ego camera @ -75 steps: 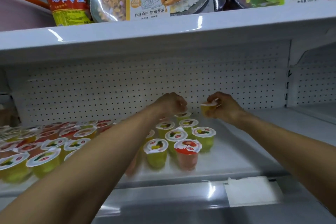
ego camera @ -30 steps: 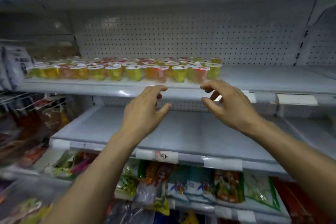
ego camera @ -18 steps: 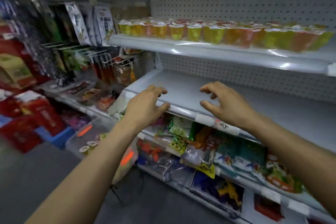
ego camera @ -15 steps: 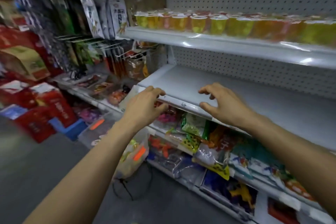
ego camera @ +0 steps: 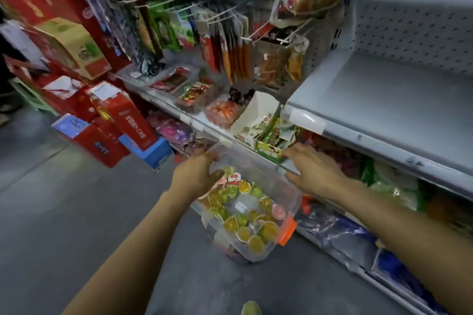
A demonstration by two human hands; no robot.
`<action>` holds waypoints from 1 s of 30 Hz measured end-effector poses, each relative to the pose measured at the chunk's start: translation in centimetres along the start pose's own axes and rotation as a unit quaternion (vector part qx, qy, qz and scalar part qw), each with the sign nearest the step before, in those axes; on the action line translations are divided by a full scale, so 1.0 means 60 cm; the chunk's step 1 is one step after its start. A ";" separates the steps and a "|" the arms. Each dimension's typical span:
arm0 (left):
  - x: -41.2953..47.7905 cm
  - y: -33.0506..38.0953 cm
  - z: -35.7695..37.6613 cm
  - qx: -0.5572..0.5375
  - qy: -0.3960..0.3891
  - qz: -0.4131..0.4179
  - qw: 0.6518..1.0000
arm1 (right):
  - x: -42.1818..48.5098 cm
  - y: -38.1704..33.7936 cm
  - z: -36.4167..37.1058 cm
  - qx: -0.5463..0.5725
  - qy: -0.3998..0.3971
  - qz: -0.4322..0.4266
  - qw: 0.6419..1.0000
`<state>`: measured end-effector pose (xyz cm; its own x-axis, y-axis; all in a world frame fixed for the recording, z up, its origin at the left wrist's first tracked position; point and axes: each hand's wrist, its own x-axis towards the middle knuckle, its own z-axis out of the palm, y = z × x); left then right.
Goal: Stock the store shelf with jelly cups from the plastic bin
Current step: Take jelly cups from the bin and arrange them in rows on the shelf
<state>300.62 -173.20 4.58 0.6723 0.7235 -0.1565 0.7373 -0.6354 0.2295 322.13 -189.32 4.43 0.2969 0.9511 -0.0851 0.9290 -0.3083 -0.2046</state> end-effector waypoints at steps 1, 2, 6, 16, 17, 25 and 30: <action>0.015 -0.025 0.016 -0.006 -0.024 -0.016 1.000 | 0.024 -0.007 0.023 0.009 -0.020 -0.003 1.000; 0.030 -0.048 0.033 -0.014 -0.050 -0.032 0.998 | 0.048 -0.013 0.046 0.017 -0.040 -0.007 0.999; 0.081 -0.129 0.118 -0.062 -0.117 -0.078 0.988 | 0.139 -0.035 0.144 0.032 -0.122 -0.019 0.992; 0.218 -0.251 0.352 0.012 -0.185 -0.122 0.975 | 0.335 -0.035 0.440 0.034 -0.215 0.019 0.976; 0.230 -0.256 0.371 0.032 -0.191 -0.125 0.973 | 0.351 -0.035 0.464 0.028 -0.213 0.023 0.976; 0.277 -0.245 0.456 0.172 -0.184 -0.127 0.959 | 0.414 -0.034 0.592 -0.067 -0.191 0.033 0.979; 0.283 -0.249 0.460 0.214 -0.145 -0.093 0.961 | 0.421 -0.040 0.608 -0.107 -0.146 0.041 0.983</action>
<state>302.85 -158.86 -27.99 0.4711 0.7691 -0.4320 0.7641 -0.6005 -0.2357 319.34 -165.23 -32.79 0.3265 0.8675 -0.3753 0.9388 -0.3438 0.0219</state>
